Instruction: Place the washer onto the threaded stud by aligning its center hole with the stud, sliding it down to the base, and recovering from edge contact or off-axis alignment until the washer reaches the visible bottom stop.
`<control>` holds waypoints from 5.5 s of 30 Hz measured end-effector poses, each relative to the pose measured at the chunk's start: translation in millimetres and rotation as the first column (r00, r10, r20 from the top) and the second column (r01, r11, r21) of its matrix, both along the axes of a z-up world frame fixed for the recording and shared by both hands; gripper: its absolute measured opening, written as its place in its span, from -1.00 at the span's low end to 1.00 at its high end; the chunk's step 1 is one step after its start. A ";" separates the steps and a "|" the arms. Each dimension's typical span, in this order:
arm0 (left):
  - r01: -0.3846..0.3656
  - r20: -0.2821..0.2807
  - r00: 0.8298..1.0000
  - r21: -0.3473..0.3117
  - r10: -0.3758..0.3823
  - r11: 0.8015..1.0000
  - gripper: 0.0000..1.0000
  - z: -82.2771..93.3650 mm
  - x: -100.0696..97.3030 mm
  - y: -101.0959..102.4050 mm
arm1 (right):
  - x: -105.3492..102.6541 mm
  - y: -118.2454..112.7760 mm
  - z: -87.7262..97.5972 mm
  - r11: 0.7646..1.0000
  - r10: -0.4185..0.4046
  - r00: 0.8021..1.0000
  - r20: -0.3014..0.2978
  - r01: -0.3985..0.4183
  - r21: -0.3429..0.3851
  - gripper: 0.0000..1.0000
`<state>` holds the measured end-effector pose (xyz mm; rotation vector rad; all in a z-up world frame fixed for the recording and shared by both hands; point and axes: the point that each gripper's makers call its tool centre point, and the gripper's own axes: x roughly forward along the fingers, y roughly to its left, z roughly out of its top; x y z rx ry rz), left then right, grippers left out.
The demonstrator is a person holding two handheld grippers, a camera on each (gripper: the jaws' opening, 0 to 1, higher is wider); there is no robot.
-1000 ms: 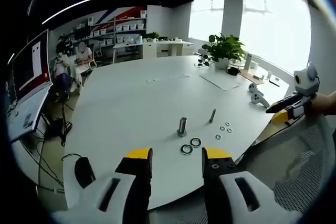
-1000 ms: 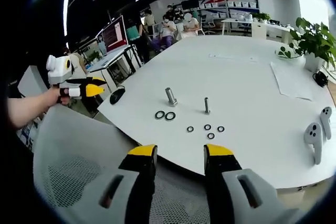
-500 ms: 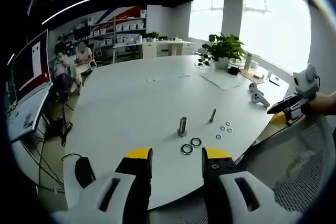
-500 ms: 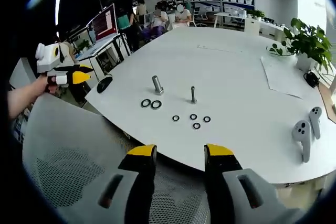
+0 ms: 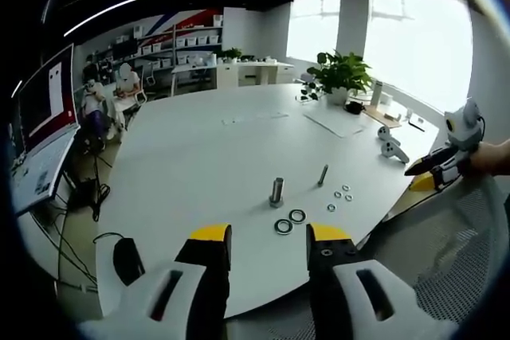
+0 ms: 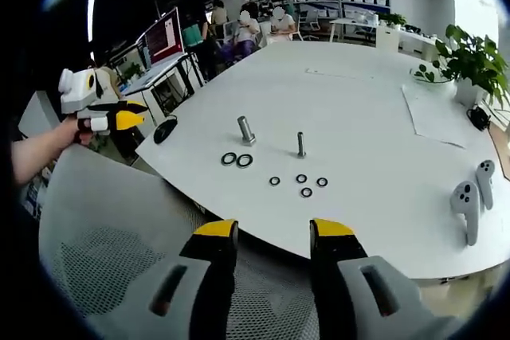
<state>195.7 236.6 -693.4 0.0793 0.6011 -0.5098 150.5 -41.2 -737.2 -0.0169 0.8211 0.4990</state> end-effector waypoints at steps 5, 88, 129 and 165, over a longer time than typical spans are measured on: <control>0.006 -0.004 1.000 -0.001 -0.006 1.000 -0.29 -0.1 -1.1 -1.4 | 0.0 -0.6 -0.3 1.000 -0.005 1.000 -0.004 0.005 0.001 -0.23; 0.347 -0.229 0.924 0.158 -0.308 0.924 -0.25 -42.2 -45.0 -37.9 | -3.3 -0.6 -4.6 1.000 -0.005 0.999 -0.048 0.006 0.018 -0.22; 0.066 -0.340 0.940 0.116 -0.023 0.991 -0.21 -106.6 31.3 -66.5 | -1.2 1.5 1.6 0.999 0.002 1.000 -0.011 -0.002 0.048 -0.19; 0.395 -0.486 0.851 0.341 -0.199 0.853 -0.41 -170.5 71.9 -87.4 | 3.2 -11.9 1.9 0.997 -0.066 0.998 0.003 0.066 0.036 -0.20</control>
